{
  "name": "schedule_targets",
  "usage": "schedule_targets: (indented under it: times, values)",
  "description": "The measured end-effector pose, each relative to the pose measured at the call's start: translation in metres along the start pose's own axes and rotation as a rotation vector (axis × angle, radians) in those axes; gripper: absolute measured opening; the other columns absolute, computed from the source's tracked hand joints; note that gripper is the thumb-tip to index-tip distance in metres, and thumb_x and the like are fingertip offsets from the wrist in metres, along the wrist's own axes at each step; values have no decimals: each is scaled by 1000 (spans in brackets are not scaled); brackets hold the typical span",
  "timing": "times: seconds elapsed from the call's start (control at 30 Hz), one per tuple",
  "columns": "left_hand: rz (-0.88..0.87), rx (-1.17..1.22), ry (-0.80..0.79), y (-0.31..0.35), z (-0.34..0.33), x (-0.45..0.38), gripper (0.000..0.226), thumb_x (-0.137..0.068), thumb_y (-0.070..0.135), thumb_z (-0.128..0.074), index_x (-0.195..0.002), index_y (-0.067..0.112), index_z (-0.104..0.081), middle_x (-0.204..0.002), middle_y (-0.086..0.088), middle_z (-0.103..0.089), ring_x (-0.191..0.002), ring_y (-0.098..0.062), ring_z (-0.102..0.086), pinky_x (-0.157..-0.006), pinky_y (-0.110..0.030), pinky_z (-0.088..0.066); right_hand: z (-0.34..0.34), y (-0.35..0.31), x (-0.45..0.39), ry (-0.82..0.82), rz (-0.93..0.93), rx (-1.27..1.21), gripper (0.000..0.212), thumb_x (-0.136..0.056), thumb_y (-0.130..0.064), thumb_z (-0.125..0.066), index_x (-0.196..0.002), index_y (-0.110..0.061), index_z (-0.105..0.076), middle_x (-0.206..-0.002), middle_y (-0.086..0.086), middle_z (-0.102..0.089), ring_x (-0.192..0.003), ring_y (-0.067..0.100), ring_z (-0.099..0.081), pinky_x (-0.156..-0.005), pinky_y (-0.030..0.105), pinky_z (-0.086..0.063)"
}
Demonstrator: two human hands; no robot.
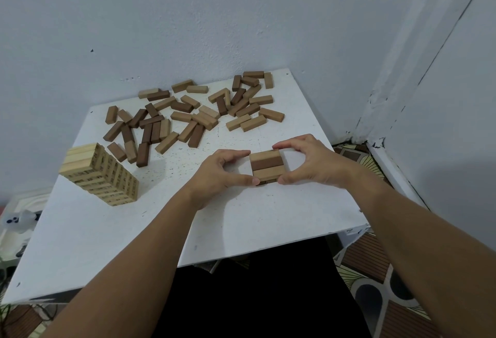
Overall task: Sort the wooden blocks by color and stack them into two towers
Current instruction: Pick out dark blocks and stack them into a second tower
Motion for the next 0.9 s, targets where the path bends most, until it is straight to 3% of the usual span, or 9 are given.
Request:
schedule_targets:
  times: [0.13,0.27,0.37,0.6,0.9]
  values:
    - [4,-13,-30,1,1,0,92,-54,39,-102,-136,43,-61,-135,13,-53,-127,-7,-51,-113,-38,-44,-1,-4,2,8,-11,74,91,-64,-51,-92,-139,-62,-43,-144,-13,-30,-140,20,-24,-117,54,-34]
    - [32,-137,-109,11,-5,-2,112,-45,52,-101,-143,50,-47,-137,13,-39,-132,-10,-40,-115,-41,-39,-3,-11,4,23,-20,150,91,-67,-46,-91,-139,-63,-38,-144,-11,-27,-139,22,-21,-115,49,-33]
    - [34,-191,-97,15,-9,-7,106,-44,53,-101,-137,55,-49,-132,13,-38,-130,-13,-40,-116,-46,-39,-5,-14,4,36,-14,185,85,-69,-43,-88,-137,-62,-40,-140,-9,-26,-133,22,-20,-108,41,-30]
    - [21,-370,-52,15,-12,-13,89,-47,56,-98,-125,58,-56,-127,14,-35,-130,-18,-36,-114,-51,-39,-6,-17,2,35,-13,209,77,-71,-42,-86,-132,-62,-43,-134,-9,-25,-127,21,-20,-103,37,-26]
    - [7,-449,19,15,-18,-16,74,-51,58,-95,-115,58,-59,-123,16,-37,-127,-17,-34,-113,-50,-36,-7,-18,1,49,-24,211,71,-71,-42,-86,-127,-60,-47,-131,-10,-25,-123,19,-20,-100,33,-22]
Point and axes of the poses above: each hand's wrist, its own x-axis away from the middle knuckle, its own z-axis out of the back of the hand, y = z × x, the point moved 1 cm from there along -x, towards the middle knuckle
